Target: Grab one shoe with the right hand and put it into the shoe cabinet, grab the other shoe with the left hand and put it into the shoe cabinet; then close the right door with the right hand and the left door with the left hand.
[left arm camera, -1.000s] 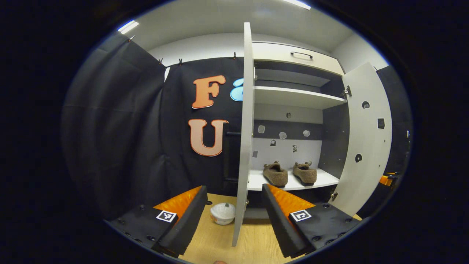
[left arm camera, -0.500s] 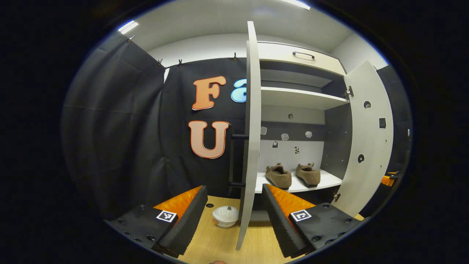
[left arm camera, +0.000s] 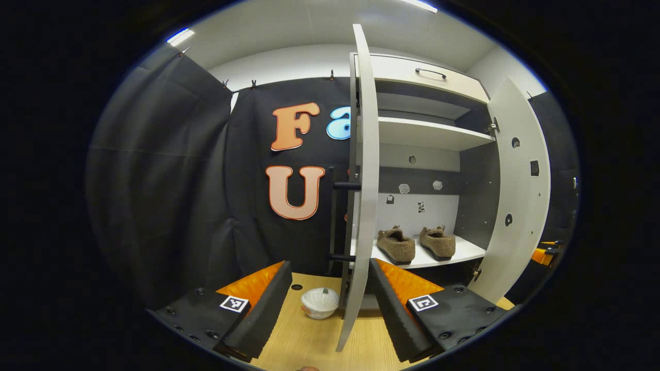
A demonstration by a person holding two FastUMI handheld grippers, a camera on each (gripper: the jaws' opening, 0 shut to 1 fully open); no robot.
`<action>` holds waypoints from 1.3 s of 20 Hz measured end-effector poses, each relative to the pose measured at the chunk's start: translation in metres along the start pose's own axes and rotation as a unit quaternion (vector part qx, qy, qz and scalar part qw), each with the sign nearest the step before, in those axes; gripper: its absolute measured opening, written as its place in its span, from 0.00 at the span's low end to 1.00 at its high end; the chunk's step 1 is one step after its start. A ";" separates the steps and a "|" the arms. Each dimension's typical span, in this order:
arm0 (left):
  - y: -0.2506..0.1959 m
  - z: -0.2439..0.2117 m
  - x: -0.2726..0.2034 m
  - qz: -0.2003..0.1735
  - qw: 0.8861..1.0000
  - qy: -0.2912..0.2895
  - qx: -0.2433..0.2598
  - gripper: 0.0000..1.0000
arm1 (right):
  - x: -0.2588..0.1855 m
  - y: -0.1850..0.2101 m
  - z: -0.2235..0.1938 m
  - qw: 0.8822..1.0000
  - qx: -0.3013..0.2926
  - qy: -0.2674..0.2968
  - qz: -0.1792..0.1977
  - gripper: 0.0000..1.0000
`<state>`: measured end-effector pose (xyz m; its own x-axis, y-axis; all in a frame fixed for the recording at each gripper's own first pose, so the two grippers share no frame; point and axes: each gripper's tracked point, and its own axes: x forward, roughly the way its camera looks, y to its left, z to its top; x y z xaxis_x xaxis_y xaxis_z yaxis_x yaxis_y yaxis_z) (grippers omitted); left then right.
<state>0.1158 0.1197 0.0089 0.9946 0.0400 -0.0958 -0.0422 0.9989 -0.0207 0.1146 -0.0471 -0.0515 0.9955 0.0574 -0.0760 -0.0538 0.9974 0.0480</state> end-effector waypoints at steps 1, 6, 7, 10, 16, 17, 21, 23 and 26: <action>0.002 0.000 -0.001 0.000 1.000 0.000 -0.003 0.97 | 0.004 0.008 -0.002 1.000 0.005 0.003 0.007 0.90; 0.015 -0.002 -0.003 0.009 1.000 0.001 -0.005 0.97 | 0.020 0.033 -0.006 1.000 0.005 0.008 0.027 0.91; 0.016 -0.003 -0.004 0.011 1.000 0.001 -0.004 0.97 | 0.023 0.038 -0.006 0.999 0.004 0.007 0.032 0.91; 0.025 -0.002 -0.006 0.017 1.000 0.001 0.001 0.99 | 0.032 0.049 -0.009 0.999 0.014 0.012 0.045 0.91; 0.037 -0.007 -0.002 0.027 1.000 -0.001 0.008 0.99 | 0.046 0.075 -0.014 0.998 0.010 0.016 0.060 0.92; 0.042 -0.009 0.001 0.031 0.999 0.001 0.008 0.99 | 0.046 0.076 -0.013 0.998 0.004 0.014 0.060 0.92; 0.057 -0.029 0.009 0.043 0.999 0.015 0.014 0.98 | 0.043 0.078 -0.009 0.998 -0.014 0.007 0.059 0.92; 0.057 -0.040 0.019 0.038 0.999 0.018 0.014 0.97 | 0.042 0.080 -0.007 0.998 -0.017 0.004 0.059 0.92; 0.048 -0.054 0.028 0.017 1.000 0.021 0.006 0.95 | 0.037 0.078 -0.002 0.998 -0.016 0.000 0.057 0.92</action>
<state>0.1370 0.1673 -0.0483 0.9876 0.0735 -0.1385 -0.0748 0.9972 -0.0043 0.1474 0.0326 -0.0529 0.9828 0.1700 -0.0723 -0.1687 0.9854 0.0240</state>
